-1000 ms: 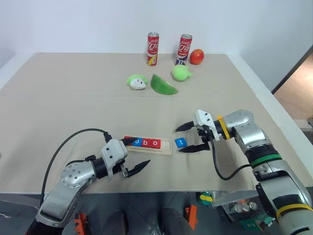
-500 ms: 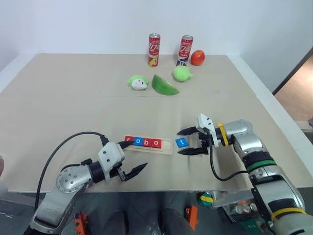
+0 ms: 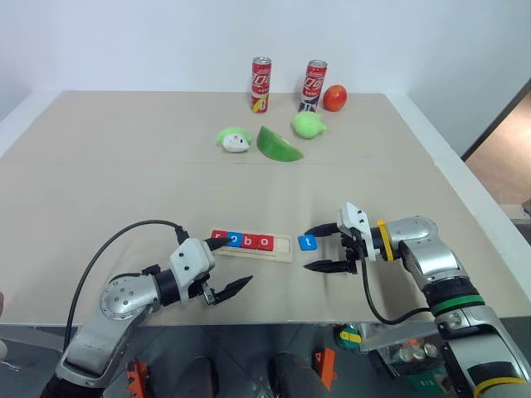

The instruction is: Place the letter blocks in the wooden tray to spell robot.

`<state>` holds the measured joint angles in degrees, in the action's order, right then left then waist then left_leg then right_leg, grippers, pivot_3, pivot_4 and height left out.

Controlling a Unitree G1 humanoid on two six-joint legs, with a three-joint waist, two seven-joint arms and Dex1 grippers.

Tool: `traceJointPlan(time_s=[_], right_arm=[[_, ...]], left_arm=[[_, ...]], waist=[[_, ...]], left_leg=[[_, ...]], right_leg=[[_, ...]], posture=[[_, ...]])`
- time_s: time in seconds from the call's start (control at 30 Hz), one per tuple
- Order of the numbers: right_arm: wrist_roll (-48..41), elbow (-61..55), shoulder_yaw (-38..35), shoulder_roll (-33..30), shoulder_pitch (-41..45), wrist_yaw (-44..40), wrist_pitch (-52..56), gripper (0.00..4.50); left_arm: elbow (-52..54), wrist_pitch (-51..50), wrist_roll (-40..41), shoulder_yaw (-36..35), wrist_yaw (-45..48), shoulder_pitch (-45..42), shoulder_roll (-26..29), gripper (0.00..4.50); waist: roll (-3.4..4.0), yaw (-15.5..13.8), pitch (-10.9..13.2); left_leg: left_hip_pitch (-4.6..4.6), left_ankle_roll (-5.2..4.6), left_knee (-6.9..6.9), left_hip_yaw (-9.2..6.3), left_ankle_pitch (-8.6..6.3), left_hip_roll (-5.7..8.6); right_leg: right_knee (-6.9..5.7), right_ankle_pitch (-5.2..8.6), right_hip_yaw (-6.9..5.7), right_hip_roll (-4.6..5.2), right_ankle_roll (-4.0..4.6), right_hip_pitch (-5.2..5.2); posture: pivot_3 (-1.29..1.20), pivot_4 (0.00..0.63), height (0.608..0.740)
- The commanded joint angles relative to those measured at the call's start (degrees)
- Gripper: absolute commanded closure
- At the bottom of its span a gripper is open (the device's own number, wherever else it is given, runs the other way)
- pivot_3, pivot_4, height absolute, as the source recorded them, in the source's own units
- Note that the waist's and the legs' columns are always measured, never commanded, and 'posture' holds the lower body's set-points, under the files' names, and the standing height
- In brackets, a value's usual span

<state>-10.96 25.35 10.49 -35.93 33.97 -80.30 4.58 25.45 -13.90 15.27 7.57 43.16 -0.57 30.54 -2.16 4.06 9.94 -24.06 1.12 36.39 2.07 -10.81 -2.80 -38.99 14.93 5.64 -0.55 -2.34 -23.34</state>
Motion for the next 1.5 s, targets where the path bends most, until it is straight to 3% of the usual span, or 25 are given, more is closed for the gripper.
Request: traceJointPlan(time_s=[0.03, 0.3, 1.07, 1.1, 1.13, 1.17, 1.37, 1.5], right_arm=[[0.23, -3.23, -1.41, -1.43, -2.59, 2.35, 2.10, 0.29], [-0.02, -5.03, -1.96, -1.70, -3.56, 4.33, 4.20, 0.29], [-1.89, -21.50, -6.47, 0.82, -11.99, 21.16, 13.42, 0.29], [-2.04, -21.85, -6.54, 0.74, -12.35, 21.50, 13.70, 0.86], [-2.38, -22.51, -6.69, 0.65, -12.94, 21.84, 14.20, 0.93], [-2.68, -23.10, -6.78, 0.59, -13.42, 22.11, 14.54, 1.49], [-4.27, -26.31, -7.46, 0.65, -14.99, 23.38, 17.42, 3.33], [-5.14, -27.59, -7.78, 0.26, -15.72, 23.76, 18.51, 3.34]], left_arm=[[0.47, 0.68, 0.23, 0.07, 0.60, -0.66, 0.12, 0.00], [0.61, 0.34, 0.20, 0.24, 0.21, -0.78, -0.15, 0.00], [1.01, 0.50, -0.43, 0.02, -0.11, 0.14, 0.56, 0.00], [0.91, 0.56, -0.42, 0.03, -0.03, 0.10, 0.59, 0.00], [0.75, 0.71, -0.55, 0.17, 0.19, 0.06, 0.72, 0.00], [0.63, 0.83, -0.67, 0.29, 0.39, 0.04, 0.84, 0.00], [0.19, 0.99, -0.80, 0.26, 0.77, -0.21, 0.83, 0.00], [-0.13, 1.11, -0.89, 0.14, 1.03, -0.42, 0.66, 0.00]], waist=[[0.00, -0.01, 0.00], [-0.01, -0.03, -0.01], [-0.01, -0.85, -0.01], [-0.01, -0.85, -0.01], [-0.01, -0.86, -0.01], [-0.01, -0.94, -0.01], [-0.01, -0.99, -0.01], [-0.01, -1.01, -0.01]], left_leg=[[0.00, 0.00, 0.00, -0.01, 0.00, 0.00], [0.00, 0.00, 0.03, 0.00, 0.00, 0.01], [-0.02, 0.00, 0.05, 0.02, 0.00, 0.02], [-0.02, 0.00, 0.05, 0.02, 0.00, 0.01], [-0.02, 0.00, 0.04, 0.01, 0.00, 0.00], [-0.03, 0.00, 0.03, 0.01, 0.00, 0.00], [-0.04, 0.01, 0.02, 0.01, -0.01, -0.01], [-0.04, 0.01, 0.03, 0.02, -0.01, -0.01]], right_leg=[[0.00, 0.00, -0.01, 0.00, -0.01, 0.00], [0.00, 0.00, 0.01, 0.01, -0.02, 0.01], [0.00, 0.00, 0.03, 0.02, -0.05, 0.00], [0.00, 0.00, 0.03, 0.00, -0.04, -0.02], [0.00, 0.01, 0.02, -0.01, -0.04, -0.02], [0.00, 0.01, 0.02, -0.01, -0.05, -0.03], [0.00, 0.03, 0.02, -0.02, -0.04, -0.04], [0.00, 0.02, 0.03, -0.02, -0.04, -0.05]], posture=[[0.00, 0.150, 0.740], [0.00, 0.150, 0.740], [0.00, 0.150, 0.740], [0.00, 0.150, 0.740], [0.00, 0.150, 0.740], [0.00, 0.150, 0.740], [0.00, 0.150, 0.740], [0.00, 0.150, 0.740]])
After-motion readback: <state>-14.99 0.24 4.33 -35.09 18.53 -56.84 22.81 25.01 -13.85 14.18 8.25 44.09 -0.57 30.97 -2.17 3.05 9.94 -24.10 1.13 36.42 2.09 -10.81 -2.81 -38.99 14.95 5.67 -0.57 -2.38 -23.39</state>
